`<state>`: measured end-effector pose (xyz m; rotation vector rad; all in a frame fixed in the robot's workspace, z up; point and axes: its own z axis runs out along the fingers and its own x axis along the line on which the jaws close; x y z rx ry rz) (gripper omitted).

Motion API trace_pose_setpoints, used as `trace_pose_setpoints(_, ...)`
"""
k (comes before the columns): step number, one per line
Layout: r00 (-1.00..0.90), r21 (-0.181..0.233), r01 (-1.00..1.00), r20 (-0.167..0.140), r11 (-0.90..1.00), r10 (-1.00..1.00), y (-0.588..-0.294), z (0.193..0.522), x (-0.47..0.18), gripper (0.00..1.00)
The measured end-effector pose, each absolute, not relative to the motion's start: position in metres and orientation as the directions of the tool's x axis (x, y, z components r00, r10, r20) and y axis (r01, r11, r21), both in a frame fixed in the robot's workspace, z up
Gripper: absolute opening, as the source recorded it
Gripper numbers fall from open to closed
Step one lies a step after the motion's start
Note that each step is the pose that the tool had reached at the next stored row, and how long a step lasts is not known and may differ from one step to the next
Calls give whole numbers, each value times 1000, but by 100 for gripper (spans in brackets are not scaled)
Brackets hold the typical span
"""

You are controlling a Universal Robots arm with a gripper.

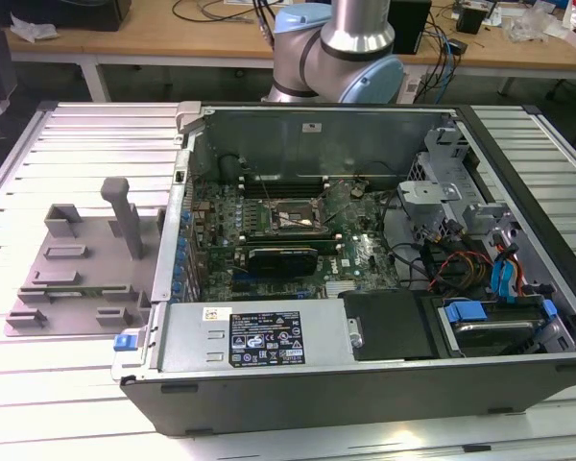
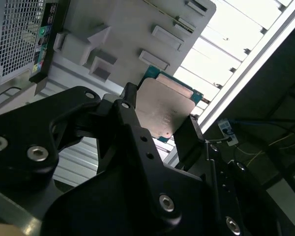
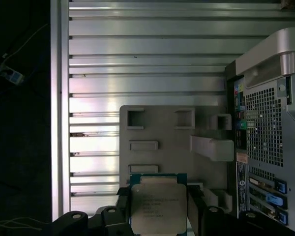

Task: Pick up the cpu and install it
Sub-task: 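Pick up the cpu and move it towards the insertion slot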

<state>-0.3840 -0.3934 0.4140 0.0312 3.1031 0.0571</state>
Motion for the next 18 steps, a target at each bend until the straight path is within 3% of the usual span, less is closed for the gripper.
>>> trace_pose_setpoints(18, -999, 37, 19, -37, 999, 21, -393, 414, -340, 55)
